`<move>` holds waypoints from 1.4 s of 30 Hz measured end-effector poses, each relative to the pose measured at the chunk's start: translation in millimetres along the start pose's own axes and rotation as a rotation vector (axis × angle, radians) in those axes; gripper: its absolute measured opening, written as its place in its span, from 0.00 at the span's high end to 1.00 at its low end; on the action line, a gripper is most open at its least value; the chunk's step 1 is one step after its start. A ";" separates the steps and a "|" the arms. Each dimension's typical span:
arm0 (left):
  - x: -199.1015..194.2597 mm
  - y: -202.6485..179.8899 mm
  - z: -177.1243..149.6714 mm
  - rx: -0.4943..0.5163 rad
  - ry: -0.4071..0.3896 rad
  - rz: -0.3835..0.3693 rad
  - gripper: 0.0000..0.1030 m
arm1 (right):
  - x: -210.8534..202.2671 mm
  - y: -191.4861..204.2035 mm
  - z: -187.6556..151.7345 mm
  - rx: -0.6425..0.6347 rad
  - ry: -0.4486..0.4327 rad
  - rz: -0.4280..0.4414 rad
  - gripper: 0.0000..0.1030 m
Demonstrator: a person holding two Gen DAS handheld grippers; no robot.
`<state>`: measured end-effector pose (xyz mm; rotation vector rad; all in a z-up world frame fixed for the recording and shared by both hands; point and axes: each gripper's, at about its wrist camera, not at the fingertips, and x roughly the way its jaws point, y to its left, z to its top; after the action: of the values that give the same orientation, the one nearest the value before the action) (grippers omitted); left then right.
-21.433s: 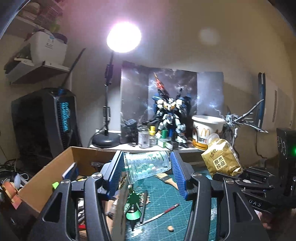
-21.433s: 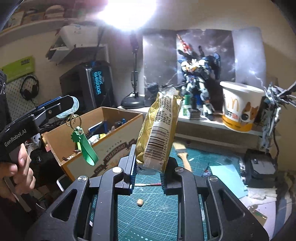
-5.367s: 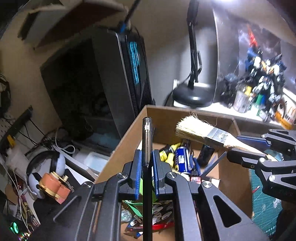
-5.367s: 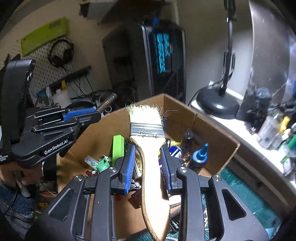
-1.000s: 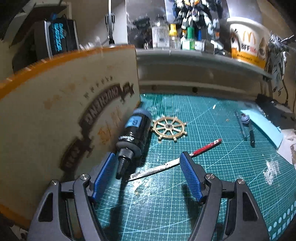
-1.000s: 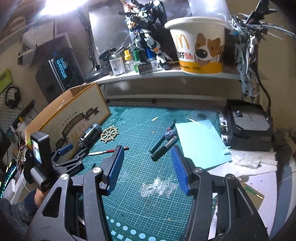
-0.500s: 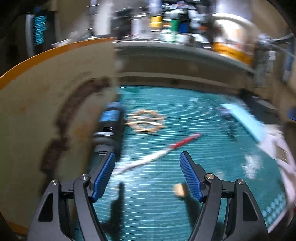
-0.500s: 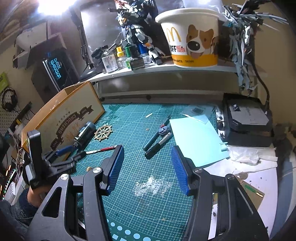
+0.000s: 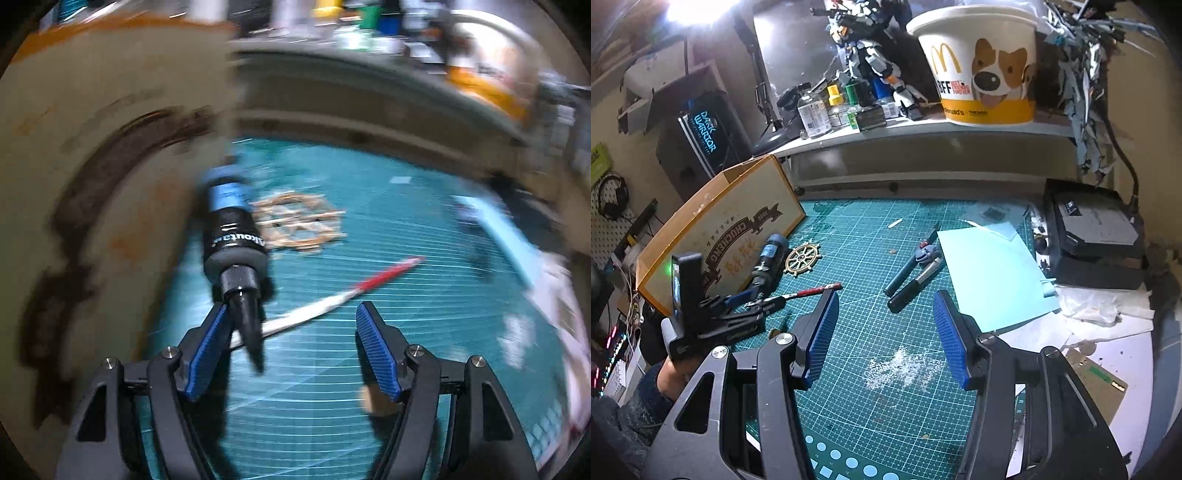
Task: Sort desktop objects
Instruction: 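Grasp the black 'Black' paint bottle with the left tool while the right tool approaches the blue-capped tool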
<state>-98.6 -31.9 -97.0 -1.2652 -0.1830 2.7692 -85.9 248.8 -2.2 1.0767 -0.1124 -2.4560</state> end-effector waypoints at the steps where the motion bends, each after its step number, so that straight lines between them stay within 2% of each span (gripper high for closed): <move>1: -3.6 -7.1 -0.6 0.030 -0.012 -0.051 0.32 | 1.6 -1.9 -0.3 0.004 0.004 -0.002 0.51; 2: -9.2 -15.9 -1.9 0.064 -0.031 -0.041 0.32 | 3.1 -3.8 -0.6 0.008 0.007 -0.005 0.51; 4: -14.9 -23.0 -1.8 0.098 -0.052 0.034 0.32 | 5.7 -8.5 -1.4 0.023 0.015 -0.012 0.51; 6: -17.2 -17.7 1.3 0.086 -0.066 0.115 0.31 | 7.4 -11.8 -2.4 0.032 0.021 -0.012 0.51; 9: -14.2 1.5 8.5 0.042 -0.061 0.196 0.31 | 9.8 -13.6 -2.7 0.033 0.026 -0.013 0.51; 11: -8.1 10.0 13.0 0.002 -0.048 0.164 0.32 | 12.2 -12.8 -2.6 0.032 0.029 -0.006 0.51; 12: -3.7 9.3 16.2 -0.013 -0.039 0.171 0.32 | 14.4 -11.4 -2.5 0.028 0.033 -0.003 0.51; 18: 25.7 7.3 39.0 -0.113 -0.019 0.285 0.32 | 23.5 -2.3 -3.2 0.001 0.047 0.016 0.51; 22: 44.8 13.1 51.0 -0.173 0.017 0.286 0.32 | 28.5 -5.6 -5.4 0.001 0.059 0.000 0.51; 26: 57.9 13.4 52.2 -0.162 0.038 0.267 0.32 | 32.5 -15.6 -7.3 0.029 0.070 -0.011 0.51; 29: 58.8 12.7 47.7 -0.146 0.033 0.235 0.50 | 34.8 -19.0 -8.1 0.038 0.075 -0.011 0.51; 32: 57.7 10.7 47.2 -0.120 0.038 0.200 0.57 | 39.5 -19.4 -8.0 0.036 0.083 -0.013 0.51; 35: 54.4 8.1 43.6 -0.098 0.036 0.168 0.59 | 45.8 -16.4 -7.3 0.024 0.089 -0.009 0.51; 42: 27.7 0.4 37.9 -0.052 0.003 0.100 0.61 | 79.1 -14.6 10.1 -0.123 0.143 -0.040 0.57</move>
<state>-145.4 -31.4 -93.1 -1.3257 -0.1978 2.8641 -145.3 226.4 -52.5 1.2060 0.1048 -2.3764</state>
